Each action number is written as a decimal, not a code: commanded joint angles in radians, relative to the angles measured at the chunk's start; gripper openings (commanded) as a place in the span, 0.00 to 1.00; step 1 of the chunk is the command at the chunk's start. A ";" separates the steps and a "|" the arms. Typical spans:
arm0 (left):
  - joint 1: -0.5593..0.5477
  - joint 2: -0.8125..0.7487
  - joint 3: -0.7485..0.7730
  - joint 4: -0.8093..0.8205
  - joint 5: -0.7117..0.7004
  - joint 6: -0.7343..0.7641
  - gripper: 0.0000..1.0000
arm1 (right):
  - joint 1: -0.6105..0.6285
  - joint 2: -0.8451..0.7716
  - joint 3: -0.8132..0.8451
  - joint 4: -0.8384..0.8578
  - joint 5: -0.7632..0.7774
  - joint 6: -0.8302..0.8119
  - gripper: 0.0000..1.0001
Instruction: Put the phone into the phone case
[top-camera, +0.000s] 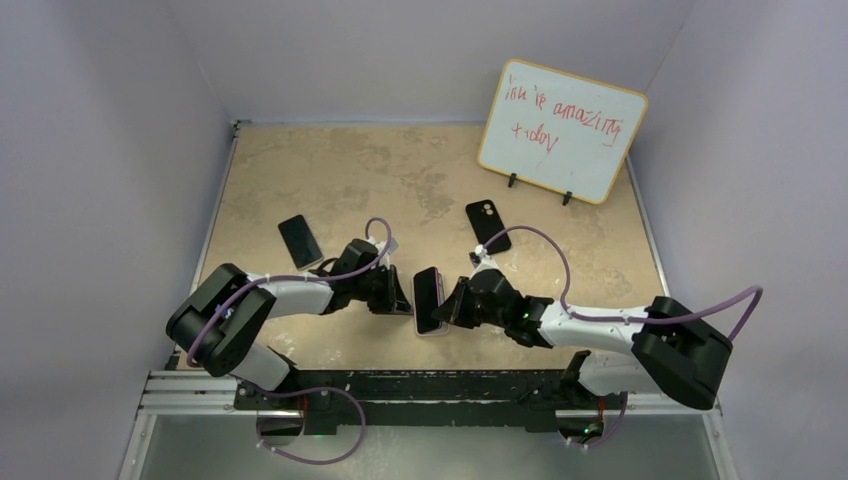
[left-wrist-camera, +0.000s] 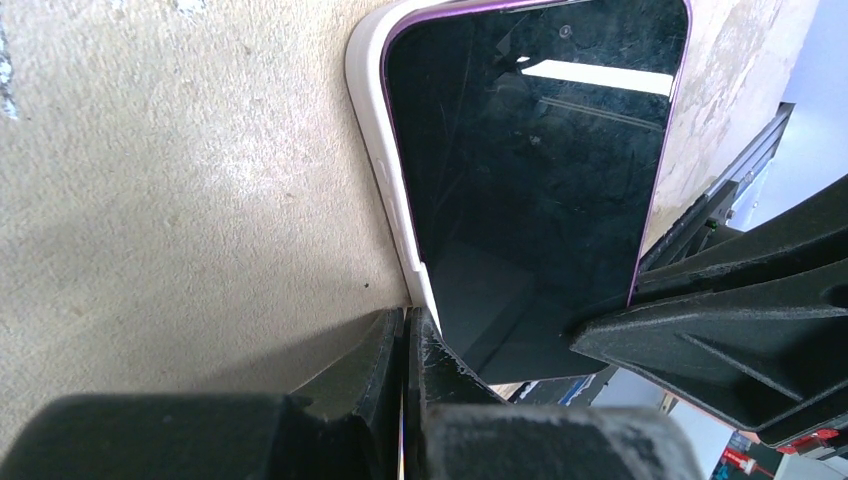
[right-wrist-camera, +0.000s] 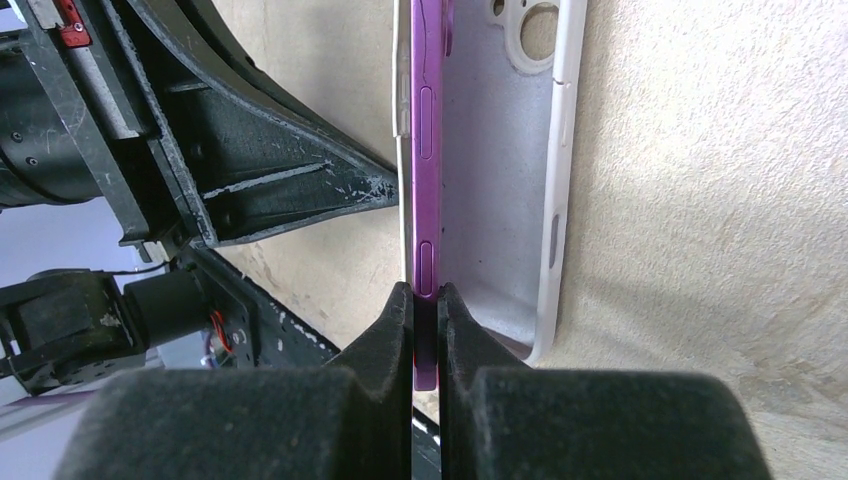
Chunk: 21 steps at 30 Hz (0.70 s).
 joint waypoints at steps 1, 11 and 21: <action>-0.025 0.005 0.005 0.008 -0.011 -0.002 0.01 | -0.002 0.044 -0.022 0.050 0.040 -0.020 0.00; -0.040 0.009 0.018 0.002 -0.019 -0.017 0.02 | -0.001 0.108 -0.022 0.050 0.014 -0.024 0.01; -0.047 0.003 0.026 -0.025 -0.040 -0.016 0.05 | -0.001 0.022 0.010 -0.083 0.114 -0.031 0.31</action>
